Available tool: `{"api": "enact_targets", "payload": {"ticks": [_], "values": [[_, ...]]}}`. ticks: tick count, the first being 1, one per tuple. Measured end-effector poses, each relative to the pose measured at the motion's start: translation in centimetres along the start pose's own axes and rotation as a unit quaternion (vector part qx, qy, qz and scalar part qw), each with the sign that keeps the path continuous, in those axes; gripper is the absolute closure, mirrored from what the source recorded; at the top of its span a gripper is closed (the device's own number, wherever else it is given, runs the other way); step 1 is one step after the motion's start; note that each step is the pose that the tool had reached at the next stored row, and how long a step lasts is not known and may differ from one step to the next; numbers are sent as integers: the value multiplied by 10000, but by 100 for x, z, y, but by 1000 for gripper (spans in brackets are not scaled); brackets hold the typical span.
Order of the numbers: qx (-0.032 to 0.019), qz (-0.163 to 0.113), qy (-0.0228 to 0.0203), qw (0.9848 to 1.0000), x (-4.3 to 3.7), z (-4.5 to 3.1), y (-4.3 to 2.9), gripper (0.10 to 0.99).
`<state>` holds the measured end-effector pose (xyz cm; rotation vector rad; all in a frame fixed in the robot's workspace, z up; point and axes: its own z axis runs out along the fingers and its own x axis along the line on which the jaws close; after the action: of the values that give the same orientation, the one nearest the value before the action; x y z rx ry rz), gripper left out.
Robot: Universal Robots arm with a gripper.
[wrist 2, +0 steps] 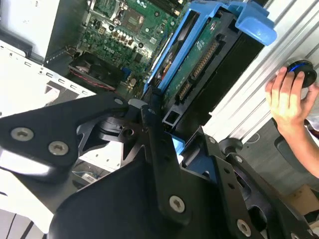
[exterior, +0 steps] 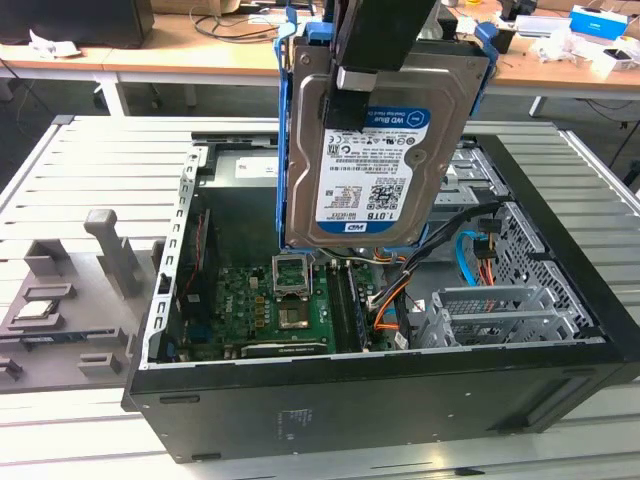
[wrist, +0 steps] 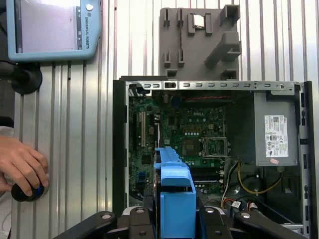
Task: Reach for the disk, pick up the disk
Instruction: 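Pick up the disk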
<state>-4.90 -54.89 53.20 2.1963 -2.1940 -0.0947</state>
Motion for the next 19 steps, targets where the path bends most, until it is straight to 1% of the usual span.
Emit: {"api": "enact_targets", "payload": {"ticks": [4, 6, 9, 13, 14, 16, 18, 19], "values": [[-1, -1, -7, 10000, 40, 47, -16, 722], [-3, -1, -8, 10000, 63, 84, -44, 722], [-6, -1, -7, 10000, 90, 112, -83, 722], [-7, -1, -9, 10000, 150, 148, -129, 722], [-7, -1, -8, 10000, 162, 155, -171, 722], [-9, -1, -7, 10000, 167, 152, -294, 722], [-10, 0, -8, 10000, 169, 150, -369, 722], [-11, -1, -7, 10000, 169, 147, -427, 722]]}}
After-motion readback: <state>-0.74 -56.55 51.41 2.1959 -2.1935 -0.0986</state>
